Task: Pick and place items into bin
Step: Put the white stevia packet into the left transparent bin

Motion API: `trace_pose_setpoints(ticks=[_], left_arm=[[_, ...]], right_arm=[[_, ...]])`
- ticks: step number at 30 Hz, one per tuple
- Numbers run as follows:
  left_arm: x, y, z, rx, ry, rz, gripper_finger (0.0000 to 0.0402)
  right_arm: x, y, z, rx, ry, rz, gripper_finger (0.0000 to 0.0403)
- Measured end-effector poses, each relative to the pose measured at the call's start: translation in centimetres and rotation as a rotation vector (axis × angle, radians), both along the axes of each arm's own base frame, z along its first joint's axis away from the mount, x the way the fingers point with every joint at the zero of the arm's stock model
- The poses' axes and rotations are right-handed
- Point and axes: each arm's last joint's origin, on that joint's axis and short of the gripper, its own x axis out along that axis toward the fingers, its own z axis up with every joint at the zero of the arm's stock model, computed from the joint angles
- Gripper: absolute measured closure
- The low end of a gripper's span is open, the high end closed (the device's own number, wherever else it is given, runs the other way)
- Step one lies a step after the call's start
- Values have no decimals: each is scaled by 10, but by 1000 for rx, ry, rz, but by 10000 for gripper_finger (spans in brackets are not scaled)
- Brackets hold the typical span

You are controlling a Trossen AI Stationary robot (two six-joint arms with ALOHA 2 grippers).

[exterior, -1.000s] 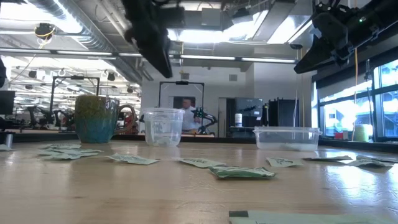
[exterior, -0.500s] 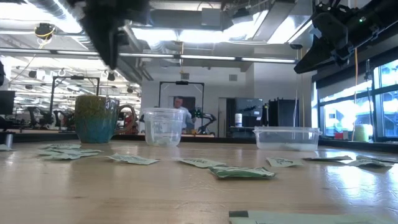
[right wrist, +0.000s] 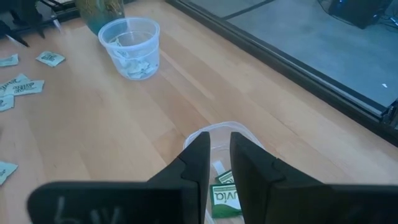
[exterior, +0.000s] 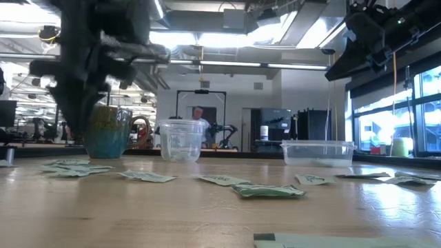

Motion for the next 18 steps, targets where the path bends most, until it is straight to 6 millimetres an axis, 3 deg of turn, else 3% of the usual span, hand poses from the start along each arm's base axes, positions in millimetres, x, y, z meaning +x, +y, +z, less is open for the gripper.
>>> trace_pose_setpoints(ticks=[6, 18], left_arm=[[-9, 1, -22, -5, -5, 42, 260], [-24, 2, -48, -8, 4, 138, 260]], right_arm=[[0, 0, 0, 1, -7, 0, 336], [0, 0, 1, 1, -7, 1, 336]])
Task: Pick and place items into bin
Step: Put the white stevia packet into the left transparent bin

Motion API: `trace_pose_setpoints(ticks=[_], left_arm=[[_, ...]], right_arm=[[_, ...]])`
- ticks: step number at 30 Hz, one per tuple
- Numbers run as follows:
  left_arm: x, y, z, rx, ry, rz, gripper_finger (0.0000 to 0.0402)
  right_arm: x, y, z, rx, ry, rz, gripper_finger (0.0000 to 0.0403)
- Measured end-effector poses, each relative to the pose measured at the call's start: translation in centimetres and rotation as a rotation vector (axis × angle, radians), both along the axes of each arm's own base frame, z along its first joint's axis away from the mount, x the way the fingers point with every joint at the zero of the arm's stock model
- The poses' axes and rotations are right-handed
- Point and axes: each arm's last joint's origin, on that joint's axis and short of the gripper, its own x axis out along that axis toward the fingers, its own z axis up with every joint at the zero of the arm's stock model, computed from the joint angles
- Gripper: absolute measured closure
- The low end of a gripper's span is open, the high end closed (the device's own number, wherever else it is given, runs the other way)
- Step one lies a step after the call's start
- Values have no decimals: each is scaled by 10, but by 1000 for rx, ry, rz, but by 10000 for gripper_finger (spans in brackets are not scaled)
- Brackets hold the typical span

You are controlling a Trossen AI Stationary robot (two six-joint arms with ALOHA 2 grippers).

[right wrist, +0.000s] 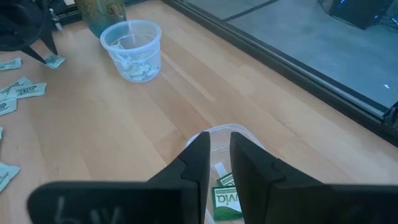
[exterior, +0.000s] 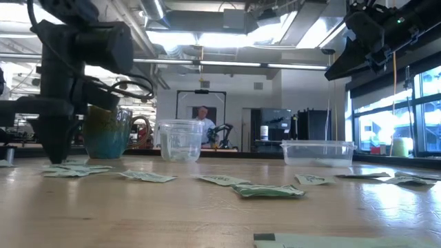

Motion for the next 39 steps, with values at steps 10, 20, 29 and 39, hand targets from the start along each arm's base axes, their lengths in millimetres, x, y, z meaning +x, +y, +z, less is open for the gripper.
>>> trace_pose_setpoints(ticks=[10, 20, 29, 39], left_arm=[[-3, 0, -3, -16, 4, -15, 272], [-2, -1, -4, -28, 2, -38, 335], [1, -2, 1, -51, 7, -43, 369], [23, -3, 28, -45, -65, -145, 385]], right_arm=[[0, 0, 0, -2, 2, 1, 336], [0, 0, 0, -2, 2, 2, 336], [0, 0, 0, -5, 4, 3, 336], [0, 0, 0, -5, 4, 3, 336]])
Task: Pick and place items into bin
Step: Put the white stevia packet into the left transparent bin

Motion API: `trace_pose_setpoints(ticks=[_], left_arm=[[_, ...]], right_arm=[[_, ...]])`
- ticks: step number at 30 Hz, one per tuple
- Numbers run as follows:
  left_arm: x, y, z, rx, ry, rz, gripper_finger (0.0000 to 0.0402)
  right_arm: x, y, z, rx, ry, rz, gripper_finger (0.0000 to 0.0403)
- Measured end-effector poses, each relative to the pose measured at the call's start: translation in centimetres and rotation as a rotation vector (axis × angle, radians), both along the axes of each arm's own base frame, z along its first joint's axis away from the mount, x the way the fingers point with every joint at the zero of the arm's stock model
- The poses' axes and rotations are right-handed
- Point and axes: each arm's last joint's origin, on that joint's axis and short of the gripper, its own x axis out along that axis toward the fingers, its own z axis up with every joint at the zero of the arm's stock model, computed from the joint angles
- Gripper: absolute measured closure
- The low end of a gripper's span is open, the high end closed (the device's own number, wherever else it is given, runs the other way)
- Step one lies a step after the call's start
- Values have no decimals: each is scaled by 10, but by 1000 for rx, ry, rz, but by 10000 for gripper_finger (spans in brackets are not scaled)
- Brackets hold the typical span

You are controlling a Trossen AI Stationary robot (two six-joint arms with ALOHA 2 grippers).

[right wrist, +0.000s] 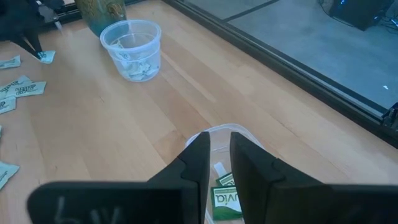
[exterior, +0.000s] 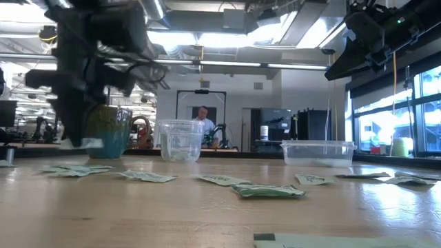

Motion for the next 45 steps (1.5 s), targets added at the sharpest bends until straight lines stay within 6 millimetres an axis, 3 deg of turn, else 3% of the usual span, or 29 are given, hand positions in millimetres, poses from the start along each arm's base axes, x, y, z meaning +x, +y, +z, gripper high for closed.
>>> trace_pose_setpoints(ticks=[4, 10, 18, 30, 40, 45], left_arm=[[14, 1, 17, 70, -74, -56, 385], [35, 7, 48, 322, -209, -86, 384], [62, 33, 74, 432, -453, -15, 384], [59, 84, 71, 378, -465, 78, 367], [58, 92, 69, 359, -466, 100, 366], [70, 95, 53, 356, -438, 96, 366]], right_arm=[[0, 0, 0, 0, 0, 0, 336], [0, 0, 0, 0, 0, 0, 336], [0, 0, 0, 0, 0, 0, 336], [0, 0, 0, 0, 1, 0, 336], [0, 0, 0, 0, 1, 0, 336], [0, 0, 0, 0, 1, 0, 336]])
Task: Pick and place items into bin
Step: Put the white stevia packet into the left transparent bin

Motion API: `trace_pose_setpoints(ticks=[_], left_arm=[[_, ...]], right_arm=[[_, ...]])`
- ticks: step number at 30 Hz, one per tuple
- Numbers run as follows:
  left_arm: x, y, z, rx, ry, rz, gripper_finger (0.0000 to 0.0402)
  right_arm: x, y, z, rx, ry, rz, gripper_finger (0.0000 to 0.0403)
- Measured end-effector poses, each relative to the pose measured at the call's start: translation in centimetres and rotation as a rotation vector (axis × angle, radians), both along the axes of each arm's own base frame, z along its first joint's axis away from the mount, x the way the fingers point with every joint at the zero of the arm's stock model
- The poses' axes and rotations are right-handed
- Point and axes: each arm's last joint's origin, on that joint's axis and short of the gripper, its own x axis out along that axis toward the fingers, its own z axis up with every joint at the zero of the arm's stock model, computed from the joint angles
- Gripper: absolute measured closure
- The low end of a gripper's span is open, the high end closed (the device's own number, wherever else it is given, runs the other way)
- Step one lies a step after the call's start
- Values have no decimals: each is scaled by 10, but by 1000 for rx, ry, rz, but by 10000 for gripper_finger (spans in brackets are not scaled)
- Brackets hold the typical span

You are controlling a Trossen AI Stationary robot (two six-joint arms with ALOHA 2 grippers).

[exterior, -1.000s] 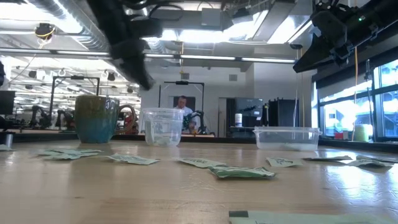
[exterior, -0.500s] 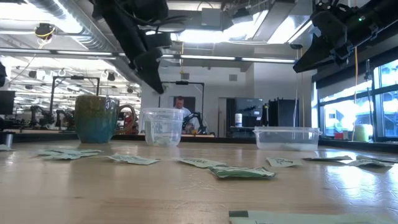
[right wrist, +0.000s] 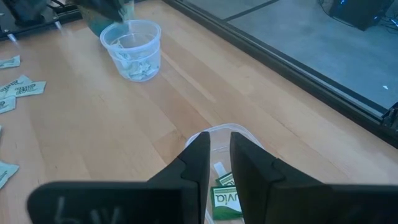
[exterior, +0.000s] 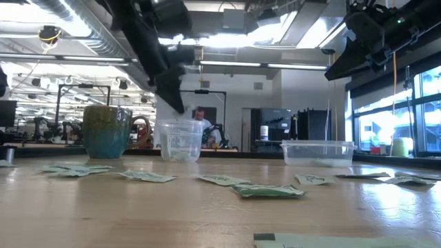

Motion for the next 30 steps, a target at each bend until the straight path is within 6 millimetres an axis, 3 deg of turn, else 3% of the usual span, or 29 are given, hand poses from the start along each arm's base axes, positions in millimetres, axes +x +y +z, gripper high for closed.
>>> trace_pose_setpoints(ticks=[8, 20, 25, 30], left_arm=[[10, 5, -29, 10, 109, 8, 366], [10, 4, -30, -2, 131, -65, 344], [13, 6, -21, 32, 147, -39, 316], [16, 4, 2, 30, 173, -48, 299]], right_arm=[[0, 0, 0, 0, 1, 0, 336], [0, 0, 0, -1, 3, 0, 336], [0, 0, 0, -1, 3, 0, 336], [0, 0, 0, -1, 3, 0, 336]])
